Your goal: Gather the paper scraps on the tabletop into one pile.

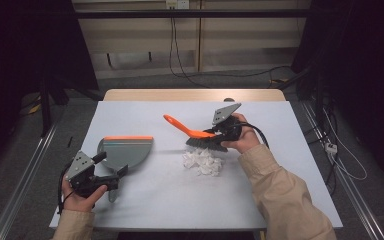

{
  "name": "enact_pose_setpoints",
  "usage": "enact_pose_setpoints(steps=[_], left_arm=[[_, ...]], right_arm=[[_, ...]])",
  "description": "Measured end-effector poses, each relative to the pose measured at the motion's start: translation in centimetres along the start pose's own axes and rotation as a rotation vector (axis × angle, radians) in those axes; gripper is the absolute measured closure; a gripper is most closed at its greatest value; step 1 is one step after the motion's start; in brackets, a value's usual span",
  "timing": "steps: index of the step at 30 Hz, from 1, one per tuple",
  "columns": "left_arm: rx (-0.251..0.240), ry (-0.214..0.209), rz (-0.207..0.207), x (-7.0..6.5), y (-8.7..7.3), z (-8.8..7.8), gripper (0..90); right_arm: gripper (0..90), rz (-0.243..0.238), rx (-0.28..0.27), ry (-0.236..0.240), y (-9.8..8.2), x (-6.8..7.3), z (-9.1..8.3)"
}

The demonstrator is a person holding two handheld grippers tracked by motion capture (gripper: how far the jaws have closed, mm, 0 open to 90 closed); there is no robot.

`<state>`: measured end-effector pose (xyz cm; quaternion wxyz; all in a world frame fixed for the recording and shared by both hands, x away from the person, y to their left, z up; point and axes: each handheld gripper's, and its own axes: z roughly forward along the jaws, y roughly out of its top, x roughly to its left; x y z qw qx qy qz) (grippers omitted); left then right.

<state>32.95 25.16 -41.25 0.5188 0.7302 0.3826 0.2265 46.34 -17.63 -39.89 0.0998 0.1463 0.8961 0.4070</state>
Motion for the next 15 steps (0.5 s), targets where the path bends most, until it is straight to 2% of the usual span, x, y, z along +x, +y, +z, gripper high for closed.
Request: enact_pose_setpoints(steps=[3,5,8,10,15], left_arm=[[0.002,-0.001,-0.005,0.1,-0.1,0.1,7.6],[0.004,-0.003,-0.005,0.2,-0.1,0.1,7.6],[0.003,-0.01,-0.008,0.2,-0.1,0.2,7.6],[0.002,-0.013,-0.005,0.2,-0.1,0.2,7.6],[0.007,-0.017,-0.005,0.2,-0.2,0.3,7.6]], right_arm=[[71.4,0.036,-0.018,-0.035,0.2,-0.2,-0.6],[71.4,0.058,-0.034,-0.032,0.2,-0.4,-0.9],[71.4,0.075,-0.018,-0.021,0.4,-0.4,-1.1],[71.4,0.064,-0.018,-0.025,0.5,-0.2,-1.3],[71.4,0.091,-0.054,-0.013,1.1,0.4,-2.1]])
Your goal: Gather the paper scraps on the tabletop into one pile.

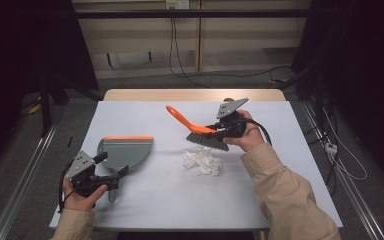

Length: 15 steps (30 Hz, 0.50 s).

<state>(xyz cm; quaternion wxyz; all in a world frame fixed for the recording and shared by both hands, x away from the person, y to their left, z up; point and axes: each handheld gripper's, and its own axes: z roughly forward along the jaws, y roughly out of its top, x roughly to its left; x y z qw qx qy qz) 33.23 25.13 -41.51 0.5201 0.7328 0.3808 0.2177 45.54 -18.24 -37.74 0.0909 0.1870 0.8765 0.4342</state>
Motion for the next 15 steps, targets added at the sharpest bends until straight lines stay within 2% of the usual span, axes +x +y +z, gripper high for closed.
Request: enact_pose_setpoints(steps=[5,7,12,15], left_arm=[[0.001,0.002,0.004,-0.1,0.0,0.0,7.6],[0.0,0.001,0.002,-0.2,0.0,-0.1,7.6],[0.001,0.0,0.009,-0.3,0.0,-0.2,7.6],[0.001,0.0,0.006,-0.3,0.0,-0.2,7.6]], right_arm=[[71.4,0.001,-0.005,-0.024,0.6,0.6,-0.8],[71.4,0.024,-0.009,-0.008,0.4,0.5,-0.9],[71.4,0.011,0.076,-0.024,-1.0,0.7,0.0],[71.3,0.044,0.043,-0.029,-1.7,0.7,-0.3]])
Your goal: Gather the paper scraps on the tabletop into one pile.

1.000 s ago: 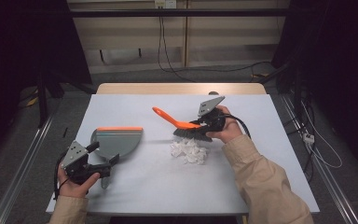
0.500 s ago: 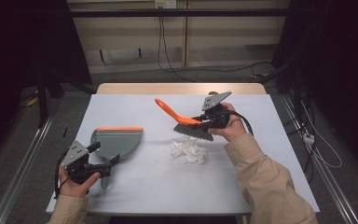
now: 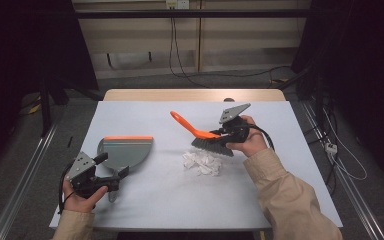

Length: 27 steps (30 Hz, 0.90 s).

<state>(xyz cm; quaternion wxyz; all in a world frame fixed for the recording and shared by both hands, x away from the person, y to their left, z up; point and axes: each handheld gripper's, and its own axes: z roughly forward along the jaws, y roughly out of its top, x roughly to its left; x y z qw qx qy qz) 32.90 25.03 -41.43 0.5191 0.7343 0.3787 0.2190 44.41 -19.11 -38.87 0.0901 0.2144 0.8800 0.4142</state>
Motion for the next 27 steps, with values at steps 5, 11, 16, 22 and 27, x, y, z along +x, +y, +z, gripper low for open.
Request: enact_pose_setpoints(steps=[5,11,16,22,27], left_arm=[[0.001,0.004,0.002,0.1,0.0,0.0,7.6],[0.023,0.006,0.004,-0.1,-0.1,0.1,7.5],[0.057,-0.005,-0.011,-0.1,-0.3,0.2,7.0],[0.054,-0.011,-0.016,-0.2,-0.2,0.2,6.9],[0.064,-0.002,-0.008,0.0,-0.3,0.1,5.9]], right_arm=[[71.4,0.022,-0.055,-0.013,0.6,0.3,-1.6],[71.3,0.03,-0.078,-0.049,1.9,1.0,-3.2],[71.4,0.119,-0.072,-0.103,0.2,0.8,-3.7],[71.4,0.199,-0.038,-0.176,-1.8,1.4,-4.2],[71.4,0.272,-0.062,-0.213,-3.3,2.0,-4.9]])
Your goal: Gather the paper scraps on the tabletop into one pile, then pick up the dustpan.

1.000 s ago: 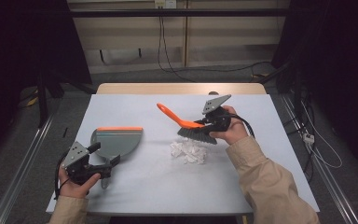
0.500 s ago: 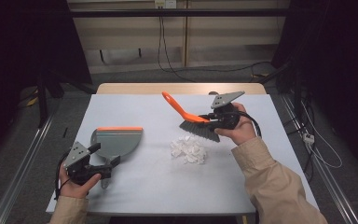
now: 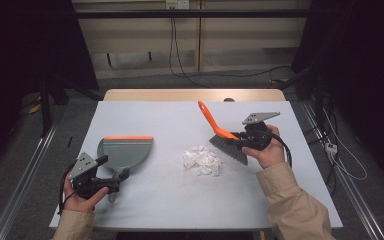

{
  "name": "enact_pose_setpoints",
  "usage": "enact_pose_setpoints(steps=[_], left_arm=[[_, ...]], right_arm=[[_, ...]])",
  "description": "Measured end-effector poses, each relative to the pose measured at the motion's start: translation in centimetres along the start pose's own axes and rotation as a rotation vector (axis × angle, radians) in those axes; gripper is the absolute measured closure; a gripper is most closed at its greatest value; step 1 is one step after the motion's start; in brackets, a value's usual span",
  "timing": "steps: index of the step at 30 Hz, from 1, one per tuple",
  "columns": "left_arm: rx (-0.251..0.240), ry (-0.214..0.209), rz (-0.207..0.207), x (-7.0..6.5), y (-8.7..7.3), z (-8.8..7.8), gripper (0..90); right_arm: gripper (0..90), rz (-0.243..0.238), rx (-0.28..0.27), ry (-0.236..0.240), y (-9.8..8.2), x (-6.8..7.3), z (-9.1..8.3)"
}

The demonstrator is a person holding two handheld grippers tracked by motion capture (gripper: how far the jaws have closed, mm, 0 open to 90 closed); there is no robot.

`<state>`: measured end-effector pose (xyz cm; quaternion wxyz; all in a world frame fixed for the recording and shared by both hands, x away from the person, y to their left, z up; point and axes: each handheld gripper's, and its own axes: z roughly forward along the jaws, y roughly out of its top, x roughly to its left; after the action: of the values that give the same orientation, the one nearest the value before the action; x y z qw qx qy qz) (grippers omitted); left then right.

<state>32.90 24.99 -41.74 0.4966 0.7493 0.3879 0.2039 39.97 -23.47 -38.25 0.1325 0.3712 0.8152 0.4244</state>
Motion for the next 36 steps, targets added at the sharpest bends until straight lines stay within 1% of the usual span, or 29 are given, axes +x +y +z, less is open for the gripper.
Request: enact_pose_setpoints(steps=[2,4,5,6,7,8,9,10,12,15,16,18,20,21,22,23,25,27,31,33,34,36], left_arm=[[0.015,-0.001,0.004,0.1,-0.2,0.0,3.9],[0.018,-0.006,0.006,0.2,-0.3,0.0,3.7],[0.019,-0.009,0.003,0.2,-0.3,-0.1,3.7],[0.019,-0.015,0.006,0.2,-0.3,-0.1,3.7],[0.021,-0.02,0.01,0.2,-0.3,-0.1,3.9],[0.023,-0.022,0.012,0.1,-0.2,0.0,4.0],[0.023,-0.025,0.014,0.1,-0.2,0.0,4.1],[0.023,-0.028,0.014,0.1,-0.2,0.0,4.1],[0.027,-0.026,0.01,0.0,-0.3,0.0,4.3],[0.039,-0.024,0.01,-0.1,-0.4,0.1,4.4],[0.043,-0.017,0.016,-0.1,-0.4,0.0,4.7],[0.05,-0.013,0.007,-0.3,-0.5,0.0,6.2],[0.062,-0.003,0.019,-0.4,-0.5,0.0,6.6],[0.064,-0.001,0.02,-0.5,-0.5,0.0,6.8],[0.068,-0.008,0.019,-0.5,-0.6,0.1,6.8],[0.075,-0.004,0.017,-0.6,-0.6,0.1,6.9],[0.075,0.001,0.021,-0.6,-0.7,0.1,7.3],[0.075,0.005,0.018,-0.6,-0.7,0.1,7.4],[0.08,0.024,0.002,-0.6,-0.8,0.1,8.4],[0.084,0.029,0.006,-0.5,-0.9,0.1,9.7],[0.083,0.028,0.006,-0.4,-1.0,0.1,9.7],[0.095,0.031,-0.006,-0.2,-1.2,0.2,9.7]], right_arm=[[71.4,0.014,0.009,-0.02,-0.4,0.0,-0.2],[71.4,0.052,-0.014,-0.012,-1.0,0.0,-0.3],[71.4,0.061,-0.023,-0.014,-1.3,-0.1,-0.4],[71.4,0.075,-0.028,-0.017,-1.5,-0.1,-0.4],[71.3,0.081,-0.021,-0.022,-1.6,-0.1,-0.4],[71.4,0.071,-0.008,-0.039,-1.6,-0.1,-0.6],[71.4,0.065,-0.007,-0.064,-1.6,-0.1,-0.8],[71.4,0.063,-0.013,-0.074,-1.7,-0.1,-1.0],[71.4,0.082,-0.022,-0.069,-2.0,0.0,-1.3],[71.4,0.092,-0.026,-0.08,-2.4,-0.2,-1.7],[71.4,0.093,-0.028,-0.08,-2.5,-0.2,-1.8],[71.3,0.085,-0.03,-0.08,-2.7,-0.2,-2.0],[71.4,0.083,-0.031,-0.091,-2.8,-0.2,-2.2],[71.3,0.087,-0.033,-0.088,-2.8,-0.2,-2.2],[71.4,0.091,-0.038,-0.088,-2.9,-0.2,-2.4],[71.3,0.092,-0.045,-0.091,-3.0,-0.3,-2.5],[71.4,0.109,-0.048,-0.096,-3.2,-0.5,-2.8],[71.4,0.1,-0.052,-0.101,-3.2,-0.5,-3.0],[71.4,0.095,-0.063,-0.109,-3.1,-0.4,-3.3],[71.4,0.085,-0.06,-0.113,-3.1,-0.4,-3.3],[71.4,0.089,-0.059,-0.117,-3.1,-0.4,-3.3],[71.4,0.085,-0.052,-0.12,-3.2,-0.4,-3.2]])
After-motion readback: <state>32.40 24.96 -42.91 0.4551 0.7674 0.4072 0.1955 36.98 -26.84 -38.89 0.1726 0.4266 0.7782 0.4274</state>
